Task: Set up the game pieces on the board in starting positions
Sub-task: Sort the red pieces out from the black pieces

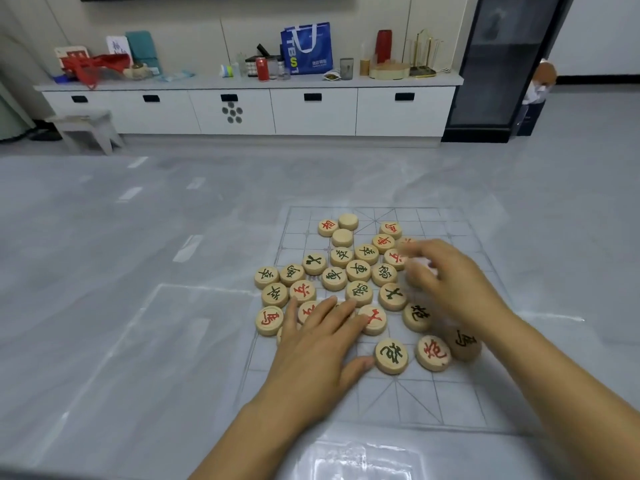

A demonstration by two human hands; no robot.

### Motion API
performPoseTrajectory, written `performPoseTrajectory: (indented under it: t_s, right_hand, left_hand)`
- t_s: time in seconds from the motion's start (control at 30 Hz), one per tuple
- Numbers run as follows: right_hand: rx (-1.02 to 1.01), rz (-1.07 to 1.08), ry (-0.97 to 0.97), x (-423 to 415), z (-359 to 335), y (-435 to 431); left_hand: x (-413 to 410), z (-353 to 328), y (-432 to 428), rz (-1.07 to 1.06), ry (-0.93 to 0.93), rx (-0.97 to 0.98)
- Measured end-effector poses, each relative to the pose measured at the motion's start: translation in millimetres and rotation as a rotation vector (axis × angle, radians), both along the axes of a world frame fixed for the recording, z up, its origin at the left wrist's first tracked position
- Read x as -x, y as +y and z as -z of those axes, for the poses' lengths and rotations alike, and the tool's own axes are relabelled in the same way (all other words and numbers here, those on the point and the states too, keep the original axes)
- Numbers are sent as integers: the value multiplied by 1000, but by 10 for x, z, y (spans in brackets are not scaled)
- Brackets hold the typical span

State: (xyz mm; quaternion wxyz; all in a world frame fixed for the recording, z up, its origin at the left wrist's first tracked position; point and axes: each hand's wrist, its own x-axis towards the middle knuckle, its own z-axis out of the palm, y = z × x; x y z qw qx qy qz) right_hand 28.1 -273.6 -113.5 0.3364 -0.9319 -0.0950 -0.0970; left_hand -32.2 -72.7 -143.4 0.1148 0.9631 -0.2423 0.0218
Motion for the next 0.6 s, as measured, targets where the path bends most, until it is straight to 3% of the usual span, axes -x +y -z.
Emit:
performPoseTrajectory:
  t_s: [0.17,0.3,0.43,0.5,0.6]
  right_hand:
    - [302,-58,16,-936,-29,342]
    - [562,-146,140,-1409,59,565]
    - [662,-106,95,-1539,100,648]
    - [555,-20,66,-1490,35,590]
    - [90,65,73,-1152,-124,463]
  left_hand:
    - [-5,-28,59,-19,53,55]
    - [-14,-14,139,4,87,59]
    - [-31,-4,197,9,99,48]
    - [-16,-15,207,9,113,46]
    - [1,-27,225,6,107,27]
